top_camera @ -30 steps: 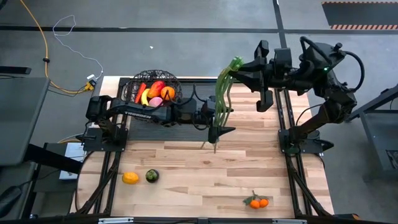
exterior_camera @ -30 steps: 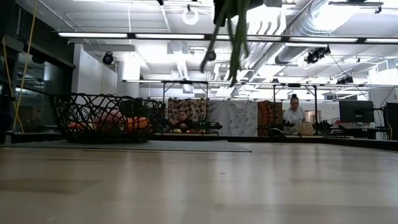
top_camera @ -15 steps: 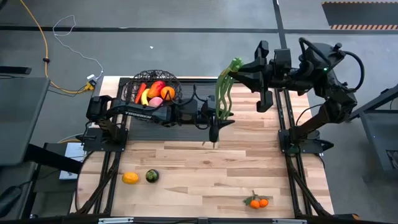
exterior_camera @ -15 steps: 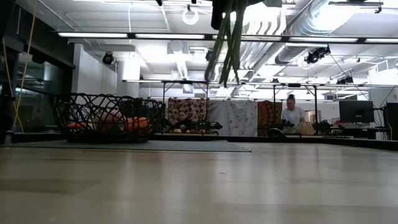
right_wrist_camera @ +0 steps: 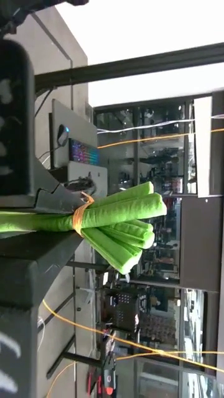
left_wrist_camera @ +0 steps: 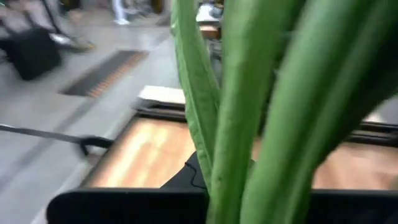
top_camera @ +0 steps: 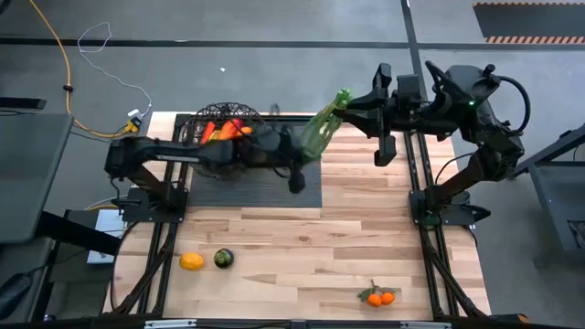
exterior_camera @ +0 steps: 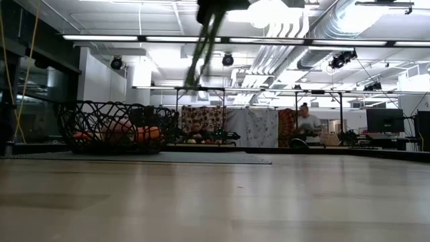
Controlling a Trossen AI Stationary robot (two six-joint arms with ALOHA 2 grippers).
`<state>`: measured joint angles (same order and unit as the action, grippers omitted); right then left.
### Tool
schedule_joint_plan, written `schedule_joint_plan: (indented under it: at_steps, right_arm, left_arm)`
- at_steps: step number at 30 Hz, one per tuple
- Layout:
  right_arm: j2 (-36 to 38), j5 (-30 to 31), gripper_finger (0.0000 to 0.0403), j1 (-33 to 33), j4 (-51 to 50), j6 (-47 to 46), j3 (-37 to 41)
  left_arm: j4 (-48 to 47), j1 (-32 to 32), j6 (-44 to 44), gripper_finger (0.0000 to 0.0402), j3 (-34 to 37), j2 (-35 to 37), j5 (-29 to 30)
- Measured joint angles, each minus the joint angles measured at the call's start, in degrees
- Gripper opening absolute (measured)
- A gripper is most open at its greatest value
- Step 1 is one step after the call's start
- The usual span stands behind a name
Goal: Build produce basket
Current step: Put the green beans into the black basket
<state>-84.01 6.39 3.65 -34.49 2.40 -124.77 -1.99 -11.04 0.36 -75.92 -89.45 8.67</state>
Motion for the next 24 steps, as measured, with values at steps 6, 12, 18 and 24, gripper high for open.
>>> schedule_joint_plan:
  at_steps: [6, 12, 18, 24]
  right_arm:
    - [-1.22, -3.54, 0.0023, -3.42, 0.59, -1.88, -0.09]
    - [-4.76, -3.90, 0.0023, -6.32, 2.29, -2.43, -0.09]
    - [-9.47, -4.08, 0.0023, -8.53, 2.80, -2.45, -0.07]
    - [-14.24, -4.11, 0.0023, -10.76, 5.19, -3.14, 0.00]
  left_arm:
    - [-12.18, -4.54, 7.36, 0.0001, -0.04, 9.25, 4.95]
    - [-25.58, -8.75, 11.25, 0.0000, -0.04, 16.34, 7.42]
    - [-36.39, -13.35, 16.31, 0.0000, -0.04, 21.64, 11.79]
    - [-41.26, -20.15, 23.08, 0.0000, -0.04, 24.58, 14.49]
